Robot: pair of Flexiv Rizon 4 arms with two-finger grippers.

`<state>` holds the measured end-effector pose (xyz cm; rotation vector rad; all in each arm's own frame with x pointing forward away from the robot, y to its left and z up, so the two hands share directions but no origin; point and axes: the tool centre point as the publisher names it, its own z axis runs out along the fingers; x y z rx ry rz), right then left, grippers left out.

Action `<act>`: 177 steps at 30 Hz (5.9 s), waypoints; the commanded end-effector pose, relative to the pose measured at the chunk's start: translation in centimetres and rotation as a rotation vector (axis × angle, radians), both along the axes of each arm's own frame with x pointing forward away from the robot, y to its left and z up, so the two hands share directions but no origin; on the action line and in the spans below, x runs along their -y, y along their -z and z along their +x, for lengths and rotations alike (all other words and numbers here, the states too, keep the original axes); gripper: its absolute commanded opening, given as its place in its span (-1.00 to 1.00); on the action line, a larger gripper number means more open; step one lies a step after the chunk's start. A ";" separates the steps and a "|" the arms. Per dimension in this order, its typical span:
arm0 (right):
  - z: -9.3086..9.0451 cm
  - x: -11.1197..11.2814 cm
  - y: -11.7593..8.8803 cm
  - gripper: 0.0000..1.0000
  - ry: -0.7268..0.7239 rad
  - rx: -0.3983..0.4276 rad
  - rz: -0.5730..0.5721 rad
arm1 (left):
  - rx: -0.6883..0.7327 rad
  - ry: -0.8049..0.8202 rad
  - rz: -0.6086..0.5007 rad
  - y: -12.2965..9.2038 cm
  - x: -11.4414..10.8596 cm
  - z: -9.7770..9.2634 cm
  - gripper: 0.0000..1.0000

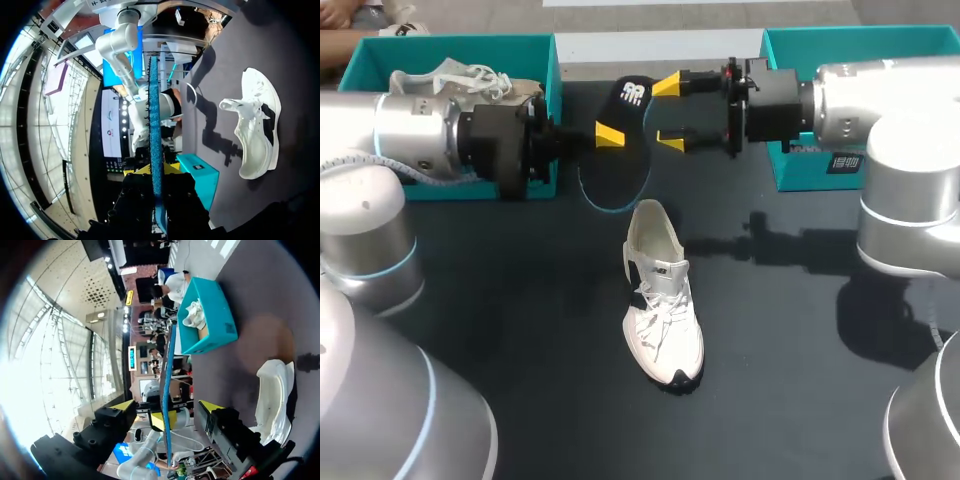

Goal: Take the shoe out of the shoebox, open the shoe tongue, remove and reinsert the insole, then place the shoe into the shoebox

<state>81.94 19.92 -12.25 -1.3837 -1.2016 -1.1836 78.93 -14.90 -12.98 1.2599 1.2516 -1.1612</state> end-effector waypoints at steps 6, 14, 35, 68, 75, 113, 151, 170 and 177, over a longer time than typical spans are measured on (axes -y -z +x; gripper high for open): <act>-3.2 4.7 -0.9 1.00 -0.032 0.073 -0.024 | -0.006 -0.022 -0.013 -0.9 -1.8 -1.6 -1.00; -3.3 5.1 -1.2 1.00 -0.065 0.064 0.019 | -0.020 -0.045 -0.003 -1.0 -2.1 -1.6 -1.00; -3.3 5.1 -1.2 1.00 -0.065 0.064 0.019 | -0.792 -0.024 0.308 -0.8 -3.6 -2.8 -1.00; -3.3 5.1 -1.2 1.00 -0.065 0.064 0.019 | -1.486 0.081 0.040 -1.3 -3.7 -4.4 -1.00; -3.3 5.1 -1.2 1.00 -0.065 0.064 0.019 | -1.648 -0.008 0.109 -1.2 -3.8 -3.9 -1.00; -3.3 5.1 -1.2 1.00 -0.065 0.064 0.019 | -2.638 -0.078 0.223 0.3 -3.1 -4.0 -1.00; -6.2 0.2 -3.8 1.00 0.002 0.180 -0.776 | -3.091 -0.055 0.235 3.4 0.1 -0.2 -1.00; -6.5 -1.7 -4.6 1.00 0.049 0.253 -1.110 | -3.103 -0.053 0.205 3.7 0.0 -0.3 -1.00; -5.8 -3.0 -4.3 1.00 0.019 0.255 -1.287 | -3.103 -0.053 0.205 3.7 0.0 -0.3 -1.00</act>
